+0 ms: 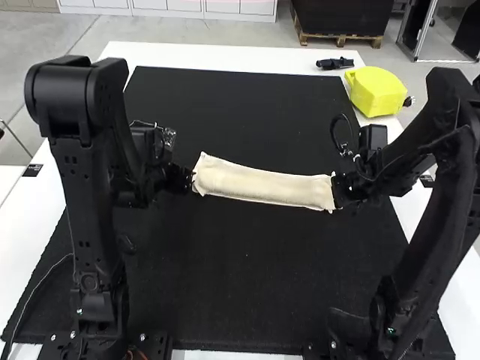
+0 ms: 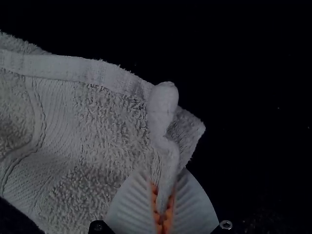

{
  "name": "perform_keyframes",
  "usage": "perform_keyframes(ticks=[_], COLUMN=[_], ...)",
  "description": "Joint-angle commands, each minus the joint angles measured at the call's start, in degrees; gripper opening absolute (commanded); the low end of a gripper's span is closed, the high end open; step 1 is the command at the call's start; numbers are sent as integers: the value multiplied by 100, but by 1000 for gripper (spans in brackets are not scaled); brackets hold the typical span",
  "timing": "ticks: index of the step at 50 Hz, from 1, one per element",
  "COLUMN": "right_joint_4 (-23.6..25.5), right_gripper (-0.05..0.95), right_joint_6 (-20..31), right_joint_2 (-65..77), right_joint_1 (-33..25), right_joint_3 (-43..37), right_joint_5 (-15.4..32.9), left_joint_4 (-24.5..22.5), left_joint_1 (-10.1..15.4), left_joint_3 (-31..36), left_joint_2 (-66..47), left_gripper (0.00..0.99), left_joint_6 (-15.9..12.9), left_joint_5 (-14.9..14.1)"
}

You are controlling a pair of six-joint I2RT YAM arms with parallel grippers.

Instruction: Fold the towel.

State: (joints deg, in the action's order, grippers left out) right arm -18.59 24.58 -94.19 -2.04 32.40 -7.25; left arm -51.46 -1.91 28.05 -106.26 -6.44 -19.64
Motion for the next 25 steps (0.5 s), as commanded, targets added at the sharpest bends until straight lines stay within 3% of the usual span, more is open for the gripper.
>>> perform_keyframes(ticks=[1,8,14,17,20,22,25], right_joint_4=[-40,-31,-22,-22,-22,-22,-22], right_gripper=[-13,-13,-13,-13,-13,-13,-13], right_joint_6=[56,56,56,56,65,65,56], right_joint_2=[147,147,147,164,173,173,173], right_joint_1=[-182,-182,-174,-174,-182,-182,-174], right_joint_3=[3,12,12,3,-15,-32,-32], right_joint_5=[285,276,276,276,268,259,259], left_joint_4=[-66,-39,216,506,637,646,532], left_joint_1=[-90,-55,-37,-37,-2,-2,-2], left_joint_3=[104,121,183,244,332,350,376], left_joint_2=[325,351,334,325,307,281,193], left_gripper=[961,959,959,959,959,961,961], left_joint_6=[310,635,714,776,960,1066,1110], left_joint_5=[-418,-919,-1323,-1798,-2070,-2185,-2114])
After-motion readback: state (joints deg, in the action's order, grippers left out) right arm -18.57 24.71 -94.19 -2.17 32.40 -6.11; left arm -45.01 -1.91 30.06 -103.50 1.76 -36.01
